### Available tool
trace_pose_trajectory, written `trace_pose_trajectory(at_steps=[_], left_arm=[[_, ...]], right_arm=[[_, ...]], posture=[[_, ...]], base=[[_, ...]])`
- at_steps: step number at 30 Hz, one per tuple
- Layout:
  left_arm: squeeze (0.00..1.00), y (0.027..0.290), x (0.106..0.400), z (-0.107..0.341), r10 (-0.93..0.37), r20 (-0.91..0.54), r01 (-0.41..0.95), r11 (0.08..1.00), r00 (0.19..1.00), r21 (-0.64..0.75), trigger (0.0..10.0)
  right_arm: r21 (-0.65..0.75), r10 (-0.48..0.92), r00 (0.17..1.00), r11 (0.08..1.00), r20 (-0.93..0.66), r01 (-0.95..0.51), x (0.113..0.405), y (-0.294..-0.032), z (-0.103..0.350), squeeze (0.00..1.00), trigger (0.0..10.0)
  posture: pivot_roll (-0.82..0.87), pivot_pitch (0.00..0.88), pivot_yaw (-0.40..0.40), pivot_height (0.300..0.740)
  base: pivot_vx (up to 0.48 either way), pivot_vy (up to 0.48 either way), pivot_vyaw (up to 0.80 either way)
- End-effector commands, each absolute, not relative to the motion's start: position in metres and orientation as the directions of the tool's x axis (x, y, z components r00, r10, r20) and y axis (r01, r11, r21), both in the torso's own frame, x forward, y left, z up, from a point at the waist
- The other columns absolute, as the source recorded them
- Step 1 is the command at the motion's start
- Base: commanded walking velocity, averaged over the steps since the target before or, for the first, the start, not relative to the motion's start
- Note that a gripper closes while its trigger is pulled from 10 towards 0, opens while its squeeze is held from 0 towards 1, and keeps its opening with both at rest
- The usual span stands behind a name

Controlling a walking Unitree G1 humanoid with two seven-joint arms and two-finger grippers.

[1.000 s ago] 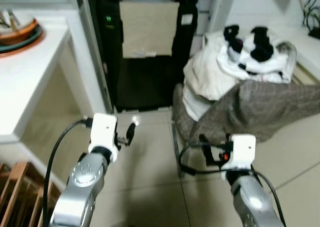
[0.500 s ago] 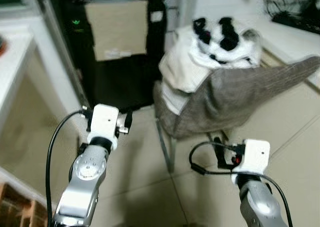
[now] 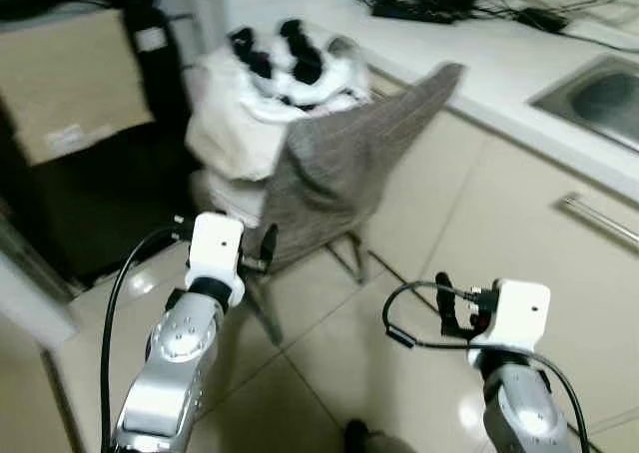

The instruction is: Clothes washing

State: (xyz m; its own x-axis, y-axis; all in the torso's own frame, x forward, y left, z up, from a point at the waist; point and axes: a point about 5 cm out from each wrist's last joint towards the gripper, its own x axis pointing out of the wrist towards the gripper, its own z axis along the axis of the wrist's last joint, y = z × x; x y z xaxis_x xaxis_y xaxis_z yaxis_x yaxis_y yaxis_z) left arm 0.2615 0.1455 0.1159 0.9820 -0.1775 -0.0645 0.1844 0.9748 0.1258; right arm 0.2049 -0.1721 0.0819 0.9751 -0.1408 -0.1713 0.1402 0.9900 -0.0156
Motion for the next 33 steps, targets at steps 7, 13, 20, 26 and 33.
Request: trace_pose_trajectory(at_steps=[7, 13, 20, 26, 33], left_arm=[[0.0, 0.141, 0.265, 0.119, -0.22, -0.051, 0.226, 0.96, 0.974, 0.166, 10.0], [0.0, 0.142, 0.267, 0.121, -0.225, -0.042, 0.229, 0.958, 0.973, 0.17, 10.0], [0.0, 0.143, 0.268, 0.12, -0.227, -0.044, 0.231, 0.956, 0.973, 0.179, 10.0], [0.0, 0.143, 0.268, 0.121, -0.225, -0.042, 0.229, 0.957, 0.973, 0.179, 10.0], [0.0, 0.143, 0.269, 0.12, -0.224, -0.049, 0.23, 0.956, 0.973, 0.182, 10.0]], right_arm=[[0.032, -0.073, 0.982, 0.996, -0.172, 0.08, 0.208, -0.168, 0.084, 0.0, 10.0], [0.034, -0.051, 0.983, 0.998, -0.176, 0.058, 0.208, -0.164, 0.081, 0.0, 10.0], [0.022, -0.024, 0.984, 0.999, -0.175, 0.028, 0.209, -0.161, 0.08, 0.0, 10.0], [0.033, -0.022, 0.982, 0.999, -0.188, 0.028, 0.209, -0.16, 0.078, 0.0, 10.0], [0.038, -0.036, 0.982, 0.998, -0.187, 0.043, 0.211, -0.162, 0.079, 0.0, 10.0]], posture=[[-0.03, 0.015, 0.02, 0.74], [-0.03, 0.007, 0.021, 0.74], [-0.02, 0.002, 0.021, 0.74], [-0.02, 0.003, 0.016, 0.74], [-0.02, 0.009, 0.018, 0.74]], base=[[0.0, 0.0, -0.77], [0.0, 0.313, -0.77], [0.0, 0.434, -0.22], [0.0, 0.451, 0.0], [0.0, 0.452, -0.48]])
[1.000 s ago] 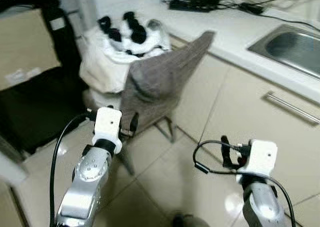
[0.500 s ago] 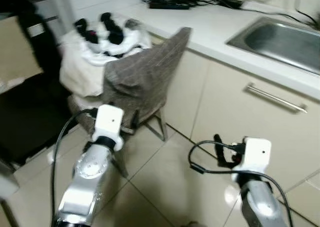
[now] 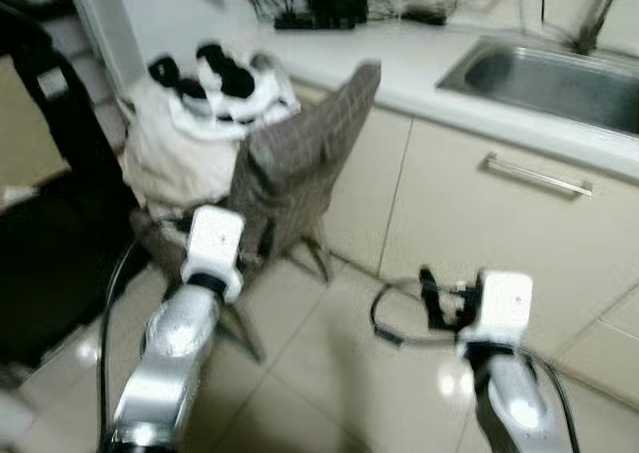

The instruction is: Clothes washing

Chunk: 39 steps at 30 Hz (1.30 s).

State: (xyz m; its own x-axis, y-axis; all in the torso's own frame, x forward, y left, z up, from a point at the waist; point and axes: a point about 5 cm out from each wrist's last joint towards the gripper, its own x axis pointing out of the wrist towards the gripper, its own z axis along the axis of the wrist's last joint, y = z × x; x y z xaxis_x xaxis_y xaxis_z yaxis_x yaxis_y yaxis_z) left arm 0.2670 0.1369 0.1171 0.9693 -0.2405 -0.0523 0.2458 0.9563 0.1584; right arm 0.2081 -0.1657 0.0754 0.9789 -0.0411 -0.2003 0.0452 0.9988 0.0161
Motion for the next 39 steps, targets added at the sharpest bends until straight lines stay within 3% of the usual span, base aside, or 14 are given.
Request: trace_pose_trajectory(at_steps=[1, 12, 14, 22, 26, 39], left_arm=[[0.0, 0.143, 0.269, 0.12, -0.225, -0.051, 0.23, 0.956, 0.973, 0.183, 10.0], [0.0, 0.138, 0.271, 0.123, -0.247, -0.044, 0.251, 0.945, 0.968, 0.209, 10.0], [0.0, 0.135, 0.27, 0.124, -0.26, -0.044, 0.263, 0.931, 0.965, 0.252, 10.0], [0.0, 0.14, 0.269, 0.123, -0.2, -0.041, 0.204, 0.963, 0.979, 0.175, 10.0], [0.0, 0.14, 0.268, 0.125, -0.196, -0.035, 0.199, 0.972, 0.98, 0.129, 10.0], [0.0, 0.137, 0.266, 0.129, -0.165, -0.025, 0.166, 0.976, 0.986, 0.141, 10.0]], right_arm=[[0.038, -0.039, 0.982, 0.998, -0.187, 0.047, 0.211, -0.163, 0.079, 0.0, 10.0], [0.015, -0.038, 0.983, 0.999, -0.179, 0.041, 0.21, -0.163, 0.08, 0.0, 10.0], [0.023, -0.03, 0.983, 0.999, -0.181, 0.035, 0.211, -0.162, 0.08, 0.0, 10.0], [0.022, 0.013, 0.987, 1.0, -0.159, -0.01, 0.219, -0.158, 0.086, 0.0, 10.0], [-0.031, 0.04, 0.988, 0.998, -0.15, -0.045, 0.221, -0.157, 0.088, 0.0, 10.0], [-0.098, 0.098, 0.984, 0.989, -0.151, -0.114, 0.231, -0.161, 0.092, 0.0, 10.0]], posture=[[-0.02, 0.01, 0.019, 0.74], [-0.02, 0.015, 0.022, 0.74], [-0.02, 0.014, 0.022, 0.74], [-0.01, 0.022, 0.013, 0.74], [0.0, 0.025, 0.007, 0.74], [0.0, 0.029, -0.03, 0.74]], base=[[0.0, 0.45, -0.8], [0.0, 0.37, -0.65], [0.0, -0.48, 0.0], [0.0, -0.48, 0.0], [0.0, 0.0, 0.0], [0.0, 0.0, 0.78]])
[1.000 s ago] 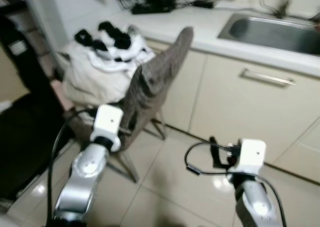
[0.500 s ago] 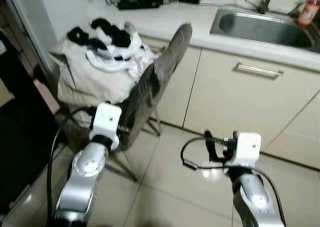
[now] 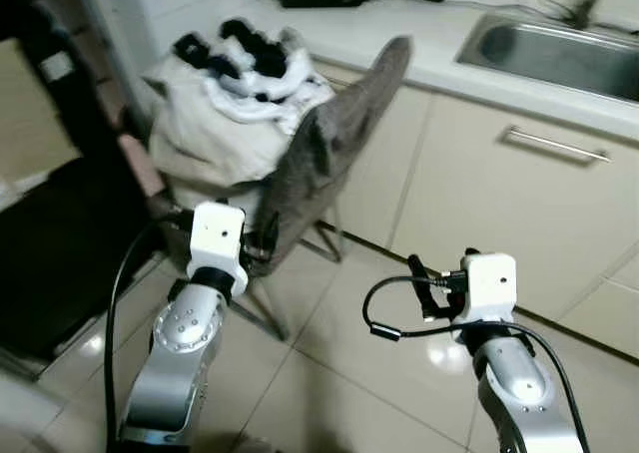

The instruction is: Clothes washing

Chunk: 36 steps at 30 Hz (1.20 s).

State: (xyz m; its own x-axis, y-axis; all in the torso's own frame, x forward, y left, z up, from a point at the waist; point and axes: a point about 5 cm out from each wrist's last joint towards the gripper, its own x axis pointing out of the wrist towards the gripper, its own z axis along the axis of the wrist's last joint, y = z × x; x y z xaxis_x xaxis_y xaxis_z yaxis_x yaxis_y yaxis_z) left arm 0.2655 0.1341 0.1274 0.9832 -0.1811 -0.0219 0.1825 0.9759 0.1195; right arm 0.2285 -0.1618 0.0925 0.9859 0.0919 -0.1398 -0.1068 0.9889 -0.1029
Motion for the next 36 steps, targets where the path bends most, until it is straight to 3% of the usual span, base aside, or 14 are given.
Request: trace_pose_trajectory(at_steps=[1, 16, 18, 32, 36], left_arm=[[0.0, 0.1373, 0.2657, 0.1293, -0.163, -0.022, 0.164, 0.977, 0.986, 0.139, 10.0], [0.0, 0.135, 0.2715, 0.1321, -0.193, -0.024, 0.195, 0.971, 0.981, 0.14, 10.0], [0.0, 0.1338, 0.2731, 0.1333, -0.2, -0.018, 0.201, 0.969, 0.98, 0.145, 10.0], [0.0, 0.1397, 0.2722, 0.1336, -0.175, -0.016, 0.176, 0.978, 0.984, 0.116, 10.0], [0.0, 0.1401, 0.2723, 0.1336, -0.175, -0.016, 0.176, 0.978, 0.984, 0.111, 10.0]], right_arm=[[-0.097, 0.1, 0.983, 0.989, -0.153, -0.116, 0.2314, -0.1616, 0.092, 0.0, 10.0], [-0.076, 0.059, 0.988, 0.995, -0.145, -0.07, 0.225, -0.1627, 0.0929, 0.0, 10.0], [-0.019, 0.026, 0.99, 0.999, -0.141, -0.029, 0.2252, -0.1655, 0.0937, 0.0, 10.0], [-0.081, 0.081, 0.988, 0.992, -0.135, -0.092, 0.2321, -0.1596, 0.0972, 0.0, 10.0], [-0.095, 0.105, 0.986, 0.989, -0.126, -0.117, 0.2338, -0.1561, 0.0993, 0.0, 10.0]], posture=[[-0.01, 0.03, -0.03, 0.74], [-0.04, 0.039, 0.017, 0.74], [-0.04, 0.034, 0.016, 0.74], [-0.03, 0.027, 0.001, 0.74], [-0.03, 0.023, 0.004, 0.74]], base=[[0.0, 0.0, 0.8], [0.0, 0.0, 0.8], [0.0, 0.0, 0.0], [0.216, 0.0, 0.0], [0.306, 0.0, 0.8]])
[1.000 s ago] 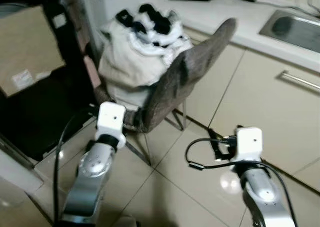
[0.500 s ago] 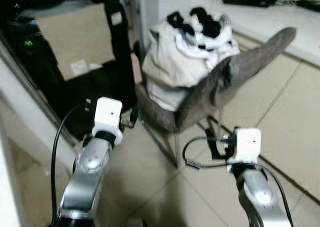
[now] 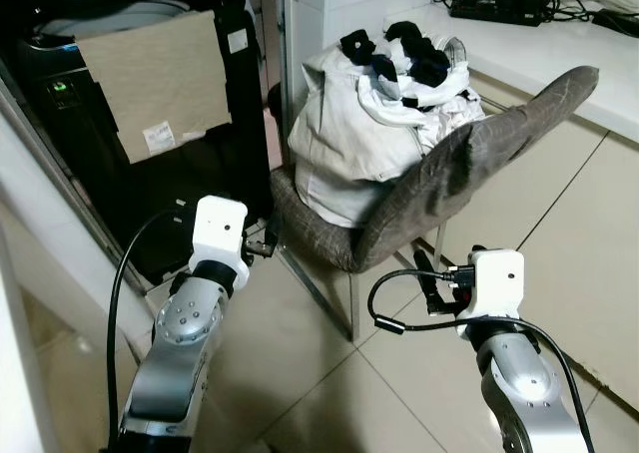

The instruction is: Clothes washing

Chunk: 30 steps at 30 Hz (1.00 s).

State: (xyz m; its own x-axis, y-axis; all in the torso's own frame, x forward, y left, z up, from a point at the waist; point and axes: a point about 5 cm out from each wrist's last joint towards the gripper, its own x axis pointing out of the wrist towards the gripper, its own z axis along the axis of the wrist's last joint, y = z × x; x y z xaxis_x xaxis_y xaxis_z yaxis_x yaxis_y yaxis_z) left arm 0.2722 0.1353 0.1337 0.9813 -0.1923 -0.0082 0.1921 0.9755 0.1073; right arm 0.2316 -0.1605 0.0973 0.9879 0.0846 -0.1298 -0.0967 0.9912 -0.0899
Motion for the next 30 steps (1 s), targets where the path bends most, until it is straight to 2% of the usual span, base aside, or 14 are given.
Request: trace_pose_trajectory(at_steps=[1, 11, 15, 22, 30], left_arm=[[0.0, 0.14, 0.272, 0.134, -0.175, -0.016, 0.176, 0.978, 0.984, 0.111, 10.0], [0.0, 0.145, 0.272, 0.137, -0.158, -0.004, 0.157, 0.979, 0.987, 0.127, 10.0], [0.0, 0.146, 0.271, 0.137, -0.152, -0.003, 0.151, 0.981, 0.988, 0.12, 10.0], [0.0, 0.141, 0.275, 0.142, -0.177, 0.009, 0.175, 0.978, 0.984, 0.113, 10.0], [0.0, 0.134, 0.277, 0.147, -0.191, 0.037, 0.189, 0.98, 0.981, 0.061, 10.0]], right_arm=[[-0.095, 0.105, 0.986, 0.989, -0.126, -0.117, 0.234, -0.156, 0.099, 0.0, 10.0], [-0.093, 0.163, 0.98, 0.98, -0.115, -0.173, 0.238, -0.148, 0.1, 0.0, 10.0], [-0.032, 0.099, 0.992, 0.994, -0.081, -0.102, 0.243, -0.154, 0.106, 0.0, 10.0], [-0.048, 0.071, 0.997, 0.996, -0.015, -0.072, 0.249, -0.159, 0.122, 0.0, 10.0], [-0.035, 0.049, 0.998, 0.998, -0.026, -0.05, 0.246, -0.163, 0.119, 0.0, 10.0]], posture=[[-0.03, 0.023, 0.004, 0.74], [0.0, 0.025, -0.018, 0.74], [0.01, 0.025, -0.021, 0.74], [0.0, 0.021, -0.006, 0.74], [-0.01, 0.022, -0.006, 0.74]], base=[[0.307, 0.0, 0.8], [0.304, 0.0, 0.8], [0.303, 0.0, 0.0], [0.303, 0.0, 0.0], [0.188, 0.0, 0.0]])
